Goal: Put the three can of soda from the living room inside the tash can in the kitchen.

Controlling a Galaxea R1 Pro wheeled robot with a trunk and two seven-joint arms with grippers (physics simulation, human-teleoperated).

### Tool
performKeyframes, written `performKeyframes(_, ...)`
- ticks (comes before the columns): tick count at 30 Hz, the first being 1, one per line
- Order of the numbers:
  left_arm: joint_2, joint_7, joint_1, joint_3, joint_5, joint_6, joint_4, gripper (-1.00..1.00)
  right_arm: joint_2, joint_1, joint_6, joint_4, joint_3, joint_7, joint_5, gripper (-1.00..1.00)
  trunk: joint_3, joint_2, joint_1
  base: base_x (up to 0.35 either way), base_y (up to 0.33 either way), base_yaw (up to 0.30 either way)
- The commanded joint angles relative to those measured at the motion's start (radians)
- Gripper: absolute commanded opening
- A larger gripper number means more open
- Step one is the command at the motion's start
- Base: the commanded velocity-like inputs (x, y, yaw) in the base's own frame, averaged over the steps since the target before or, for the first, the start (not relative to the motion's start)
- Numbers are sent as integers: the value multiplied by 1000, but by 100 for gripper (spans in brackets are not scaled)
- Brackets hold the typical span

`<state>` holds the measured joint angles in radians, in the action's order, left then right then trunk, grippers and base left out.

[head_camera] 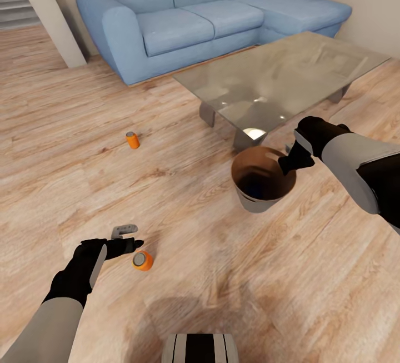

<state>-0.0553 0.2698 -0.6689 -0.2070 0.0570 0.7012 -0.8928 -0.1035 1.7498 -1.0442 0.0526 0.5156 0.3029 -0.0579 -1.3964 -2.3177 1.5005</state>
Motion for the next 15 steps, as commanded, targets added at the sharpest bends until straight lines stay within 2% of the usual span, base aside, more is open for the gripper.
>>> performKeyframes(1, 1, 0, -1, 0, 0, 0, 0, 100, -1, 0, -3, 0, -16, 2, -23, -100, -3, -7, 4, 0, 4, 0)
performKeyframes(12, 0, 1, -1, 0, 0, 3, 0, 100, -14, 0, -3, -1, 4, 2, -23, -100, -38, -84, 46, 0, 1, 0)
performKeyframes(14, 0, 1, -1, 0, 0, 3, 0, 100, -16, 0, -3, -1, 17, 2, -23, -100, -44, -98, 54, 0, 0, 0)
performKeyframes(15, 0, 2, -1, 0, 0, 3, -1, 100, -17, 0, -3, -1, 44, 3, -23, -100, -47, -105, 57, 0, 0, 0)
